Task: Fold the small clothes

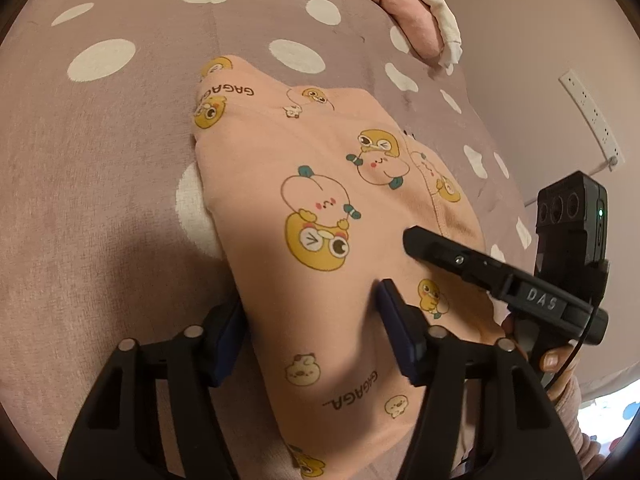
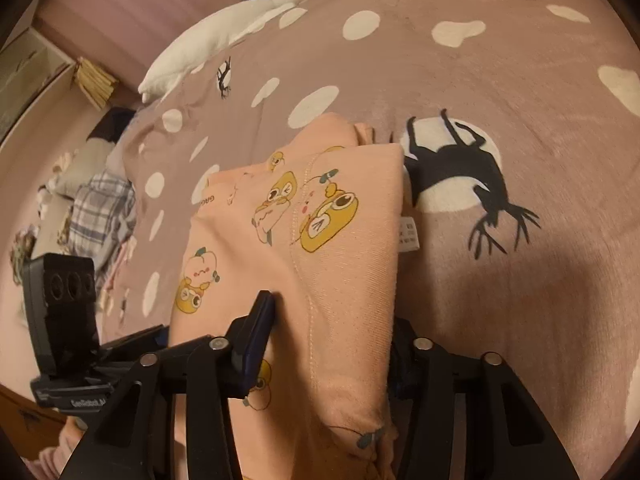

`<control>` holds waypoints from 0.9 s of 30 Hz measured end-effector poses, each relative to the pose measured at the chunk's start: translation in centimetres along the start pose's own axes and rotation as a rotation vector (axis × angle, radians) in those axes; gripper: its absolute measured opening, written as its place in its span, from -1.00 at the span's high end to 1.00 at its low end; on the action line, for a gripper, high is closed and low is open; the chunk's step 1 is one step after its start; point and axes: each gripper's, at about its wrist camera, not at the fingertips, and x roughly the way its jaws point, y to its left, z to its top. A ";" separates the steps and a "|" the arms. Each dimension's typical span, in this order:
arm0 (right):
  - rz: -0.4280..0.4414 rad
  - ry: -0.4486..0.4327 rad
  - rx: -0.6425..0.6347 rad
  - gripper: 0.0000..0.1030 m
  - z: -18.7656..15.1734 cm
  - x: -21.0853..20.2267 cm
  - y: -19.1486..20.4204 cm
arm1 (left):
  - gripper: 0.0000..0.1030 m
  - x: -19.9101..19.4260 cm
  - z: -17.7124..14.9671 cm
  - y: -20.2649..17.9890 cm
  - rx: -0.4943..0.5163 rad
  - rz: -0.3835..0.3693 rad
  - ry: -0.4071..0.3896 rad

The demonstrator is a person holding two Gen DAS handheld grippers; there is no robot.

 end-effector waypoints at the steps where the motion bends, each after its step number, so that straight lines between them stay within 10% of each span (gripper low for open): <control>1: -0.004 -0.001 -0.005 0.23 0.0 0.0 0.1 | -0.07 -0.1 0.0 0.1 -0.003 -0.002 0.000; 27: -0.033 -0.161 -0.257 0.48 0.8 -2.4 8.7 | 0.33 -6.2 -0.3 0.1 0.021 0.025 -0.144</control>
